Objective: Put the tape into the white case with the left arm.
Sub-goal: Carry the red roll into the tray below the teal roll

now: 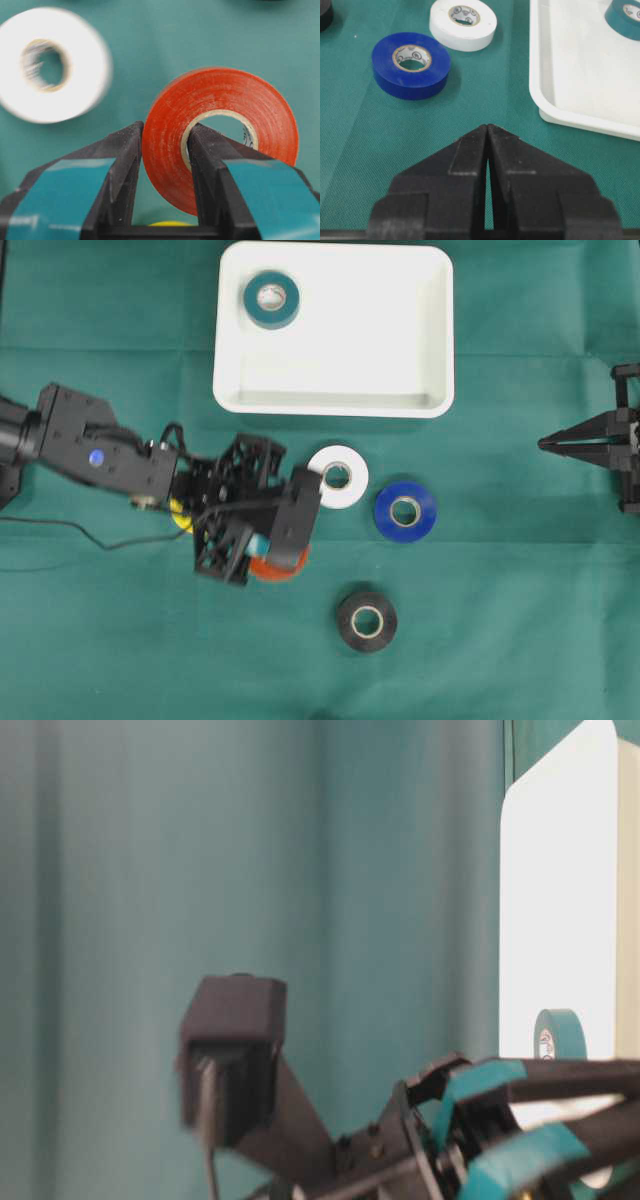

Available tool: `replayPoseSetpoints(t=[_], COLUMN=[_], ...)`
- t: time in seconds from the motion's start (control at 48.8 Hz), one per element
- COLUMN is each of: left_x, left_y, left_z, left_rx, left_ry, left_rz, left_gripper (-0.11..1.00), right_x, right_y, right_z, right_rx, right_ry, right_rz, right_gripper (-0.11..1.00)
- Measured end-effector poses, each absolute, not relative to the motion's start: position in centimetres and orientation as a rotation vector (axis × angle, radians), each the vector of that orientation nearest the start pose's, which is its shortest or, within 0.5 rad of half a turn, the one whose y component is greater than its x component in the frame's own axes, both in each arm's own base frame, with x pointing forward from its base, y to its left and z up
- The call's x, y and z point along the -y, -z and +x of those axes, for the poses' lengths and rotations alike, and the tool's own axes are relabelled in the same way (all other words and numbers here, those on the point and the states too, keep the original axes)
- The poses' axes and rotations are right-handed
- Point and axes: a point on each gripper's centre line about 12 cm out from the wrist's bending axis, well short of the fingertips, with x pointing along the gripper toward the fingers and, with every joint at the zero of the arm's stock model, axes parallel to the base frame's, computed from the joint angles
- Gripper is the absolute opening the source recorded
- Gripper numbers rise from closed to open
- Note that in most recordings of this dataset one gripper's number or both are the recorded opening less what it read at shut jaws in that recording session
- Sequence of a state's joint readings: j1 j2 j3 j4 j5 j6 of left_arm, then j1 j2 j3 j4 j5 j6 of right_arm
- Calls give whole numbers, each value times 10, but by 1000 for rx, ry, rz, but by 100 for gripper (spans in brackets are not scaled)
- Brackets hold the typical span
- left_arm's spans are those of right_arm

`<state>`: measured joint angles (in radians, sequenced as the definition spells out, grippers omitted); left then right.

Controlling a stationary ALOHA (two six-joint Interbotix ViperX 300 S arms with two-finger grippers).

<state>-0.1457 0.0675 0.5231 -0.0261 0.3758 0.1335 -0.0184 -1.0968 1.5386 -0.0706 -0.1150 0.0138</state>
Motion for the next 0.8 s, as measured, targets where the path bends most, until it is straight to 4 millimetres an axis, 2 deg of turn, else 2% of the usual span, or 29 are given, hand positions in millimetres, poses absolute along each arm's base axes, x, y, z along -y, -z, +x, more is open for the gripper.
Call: replayPoseSetpoints(t=[0.123,0.328,0.799], left_x=[34,-1,-82], left_y=[-156,-165,-166], left_z=[392,391,374], left_rx=[-968,-956,-968], left_ry=[140,58,-138], left_rz=[138,95,-4], left_gripper=[26,26,26], right_x=[2,2,2], right_y=[-150,-151,-150], right_z=[143,143,143], right_rx=[-329,-327,-329], right_ry=[1,1,1], right_rz=[-51,-51,-50], right_gripper=[-9,-9,-9])
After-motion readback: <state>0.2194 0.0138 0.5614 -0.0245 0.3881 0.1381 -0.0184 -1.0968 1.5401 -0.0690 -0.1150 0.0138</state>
